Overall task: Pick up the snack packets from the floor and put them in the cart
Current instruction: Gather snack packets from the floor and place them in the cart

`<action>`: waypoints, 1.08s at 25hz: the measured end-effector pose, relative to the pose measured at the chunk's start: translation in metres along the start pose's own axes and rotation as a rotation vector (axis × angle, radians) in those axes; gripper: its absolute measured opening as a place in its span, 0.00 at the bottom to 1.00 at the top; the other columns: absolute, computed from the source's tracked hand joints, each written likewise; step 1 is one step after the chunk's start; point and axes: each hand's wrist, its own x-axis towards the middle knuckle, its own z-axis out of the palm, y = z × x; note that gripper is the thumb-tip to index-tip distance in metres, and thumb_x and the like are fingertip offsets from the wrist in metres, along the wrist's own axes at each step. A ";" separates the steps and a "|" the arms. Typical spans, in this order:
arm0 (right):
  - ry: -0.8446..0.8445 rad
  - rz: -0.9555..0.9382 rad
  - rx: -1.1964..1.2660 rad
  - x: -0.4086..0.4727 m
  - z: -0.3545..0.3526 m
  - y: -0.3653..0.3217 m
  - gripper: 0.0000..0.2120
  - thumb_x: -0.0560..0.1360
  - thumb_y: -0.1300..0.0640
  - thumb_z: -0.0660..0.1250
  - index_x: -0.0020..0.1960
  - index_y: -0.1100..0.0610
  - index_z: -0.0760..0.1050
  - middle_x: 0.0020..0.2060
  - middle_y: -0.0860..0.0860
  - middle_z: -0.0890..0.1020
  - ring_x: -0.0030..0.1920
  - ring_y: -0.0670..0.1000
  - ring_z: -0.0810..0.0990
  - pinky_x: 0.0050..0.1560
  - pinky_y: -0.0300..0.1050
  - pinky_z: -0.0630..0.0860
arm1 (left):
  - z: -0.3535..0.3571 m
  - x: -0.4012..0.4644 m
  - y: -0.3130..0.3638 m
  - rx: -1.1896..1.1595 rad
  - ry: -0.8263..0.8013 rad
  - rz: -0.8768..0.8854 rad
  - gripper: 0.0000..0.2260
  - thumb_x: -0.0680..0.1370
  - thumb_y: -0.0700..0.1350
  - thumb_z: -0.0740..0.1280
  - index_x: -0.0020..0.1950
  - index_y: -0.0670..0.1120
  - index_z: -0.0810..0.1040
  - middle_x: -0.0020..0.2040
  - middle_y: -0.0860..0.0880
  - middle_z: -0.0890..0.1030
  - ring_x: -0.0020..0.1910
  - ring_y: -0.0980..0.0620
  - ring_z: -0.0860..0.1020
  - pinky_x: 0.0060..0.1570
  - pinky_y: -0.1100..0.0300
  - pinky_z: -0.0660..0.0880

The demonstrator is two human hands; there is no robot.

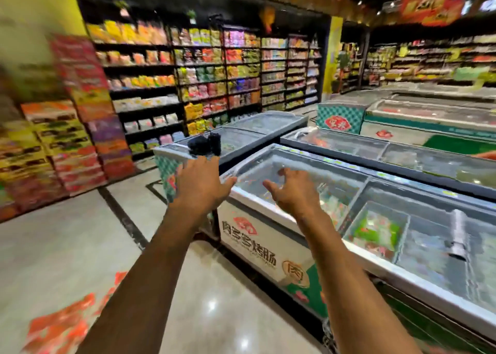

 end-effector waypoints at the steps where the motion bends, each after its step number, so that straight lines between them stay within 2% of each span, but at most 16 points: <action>1: -0.034 -0.061 0.019 -0.002 0.011 -0.026 0.27 0.76 0.36 0.65 0.67 0.53 0.74 0.64 0.61 0.76 0.66 0.63 0.74 0.63 0.55 0.73 | -0.013 -0.014 -0.026 0.005 0.016 -0.079 0.29 0.76 0.68 0.62 0.70 0.51 0.73 0.64 0.43 0.78 0.64 0.38 0.74 0.63 0.43 0.70; 4: -0.131 -0.201 0.087 -0.007 0.043 -0.090 0.26 0.75 0.37 0.66 0.65 0.54 0.75 0.61 0.62 0.78 0.62 0.63 0.77 0.59 0.54 0.75 | -0.039 -0.058 -0.090 -0.047 0.035 -0.272 0.26 0.76 0.65 0.65 0.69 0.52 0.73 0.65 0.44 0.77 0.64 0.38 0.74 0.63 0.44 0.72; 8: -0.266 -0.316 0.232 -0.040 0.085 -0.160 0.28 0.75 0.39 0.67 0.69 0.54 0.74 0.62 0.61 0.78 0.63 0.63 0.76 0.61 0.54 0.76 | -0.063 -0.130 -0.145 -0.072 0.078 -0.530 0.26 0.77 0.63 0.66 0.71 0.53 0.72 0.69 0.45 0.75 0.66 0.39 0.73 0.63 0.47 0.71; 10: -0.321 -0.341 0.319 -0.064 0.115 -0.181 0.25 0.75 0.41 0.69 0.66 0.54 0.75 0.61 0.60 0.79 0.63 0.62 0.77 0.60 0.53 0.76 | -0.059 -0.164 -0.165 -0.076 0.132 -0.613 0.24 0.77 0.62 0.67 0.70 0.52 0.74 0.69 0.45 0.76 0.65 0.39 0.74 0.64 0.48 0.72; 13: -0.449 -0.385 0.370 -0.107 0.160 -0.202 0.23 0.74 0.43 0.70 0.64 0.54 0.77 0.57 0.59 0.81 0.60 0.61 0.79 0.58 0.51 0.75 | -0.040 -0.215 -0.191 -0.099 0.086 -0.709 0.23 0.76 0.60 0.69 0.68 0.53 0.76 0.68 0.46 0.76 0.65 0.40 0.75 0.65 0.49 0.72; 16: -0.568 -0.375 0.412 -0.143 0.205 -0.225 0.21 0.74 0.45 0.71 0.63 0.54 0.77 0.58 0.58 0.80 0.60 0.59 0.79 0.58 0.51 0.75 | -0.015 -0.257 -0.233 -0.127 0.060 -0.824 0.22 0.76 0.59 0.70 0.67 0.53 0.77 0.69 0.47 0.76 0.65 0.42 0.75 0.66 0.49 0.71; 19: -0.622 -0.389 0.418 -0.159 0.251 -0.253 0.21 0.75 0.45 0.71 0.65 0.53 0.77 0.58 0.58 0.80 0.60 0.58 0.79 0.58 0.51 0.77 | 0.008 -0.276 -0.284 -0.140 0.048 -0.870 0.22 0.75 0.58 0.71 0.66 0.52 0.78 0.67 0.47 0.78 0.64 0.42 0.76 0.65 0.48 0.72; 22: -0.630 -0.402 0.388 -0.167 0.293 -0.281 0.21 0.76 0.45 0.70 0.66 0.52 0.76 0.60 0.58 0.78 0.61 0.58 0.79 0.57 0.50 0.74 | 0.029 -0.274 -0.330 -0.142 0.090 -0.884 0.21 0.75 0.57 0.71 0.66 0.52 0.78 0.66 0.48 0.78 0.63 0.42 0.77 0.65 0.48 0.72; 27: -0.649 -0.403 0.371 -0.160 0.366 -0.330 0.20 0.76 0.48 0.70 0.67 0.52 0.76 0.62 0.57 0.78 0.63 0.57 0.77 0.58 0.48 0.72 | 0.071 -0.252 -0.396 -0.191 0.081 -0.913 0.22 0.75 0.57 0.70 0.67 0.53 0.77 0.68 0.50 0.77 0.66 0.44 0.76 0.68 0.44 0.71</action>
